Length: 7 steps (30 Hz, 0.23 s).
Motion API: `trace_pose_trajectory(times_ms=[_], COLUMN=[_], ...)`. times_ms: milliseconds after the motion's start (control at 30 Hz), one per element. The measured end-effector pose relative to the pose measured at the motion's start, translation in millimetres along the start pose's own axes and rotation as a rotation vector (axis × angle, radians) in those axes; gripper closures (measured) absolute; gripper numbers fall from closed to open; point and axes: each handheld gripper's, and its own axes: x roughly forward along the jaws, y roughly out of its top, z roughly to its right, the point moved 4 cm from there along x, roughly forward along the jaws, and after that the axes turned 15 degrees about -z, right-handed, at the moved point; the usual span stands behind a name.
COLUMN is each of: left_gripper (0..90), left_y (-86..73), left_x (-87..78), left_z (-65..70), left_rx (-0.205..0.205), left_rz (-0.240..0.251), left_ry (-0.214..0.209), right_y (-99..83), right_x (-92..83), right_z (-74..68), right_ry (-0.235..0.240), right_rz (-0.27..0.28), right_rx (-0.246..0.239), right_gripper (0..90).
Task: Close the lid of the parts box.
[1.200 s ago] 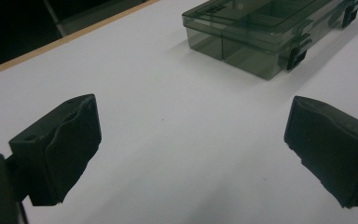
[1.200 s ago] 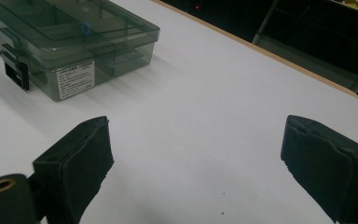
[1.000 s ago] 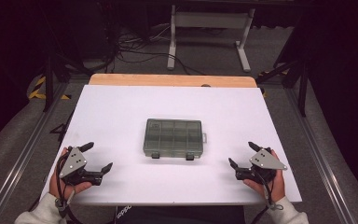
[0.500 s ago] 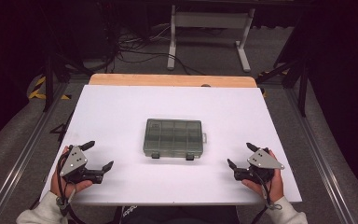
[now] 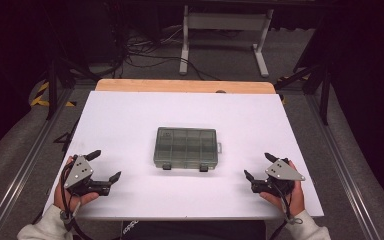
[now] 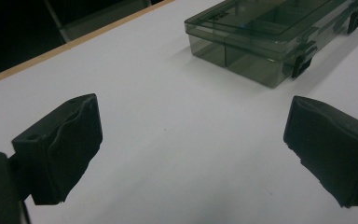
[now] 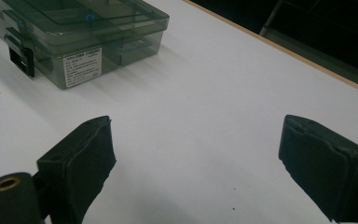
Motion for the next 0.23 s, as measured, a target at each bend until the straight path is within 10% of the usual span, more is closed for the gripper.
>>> trace_pose_trajectory(times_ms=[233], left_gripper=[4.9], left_y=[2.8], left_x=[3.0], left_z=[-0.1], left_rx=[0.005], left_rz=[-0.002], left_ry=[-0.007], right_y=[-1.4], right_x=[-2.3], right_z=[1.2], right_ry=[-0.014], right_rz=[-0.002], right_rx=[0.008], right_gripper=[10.6])
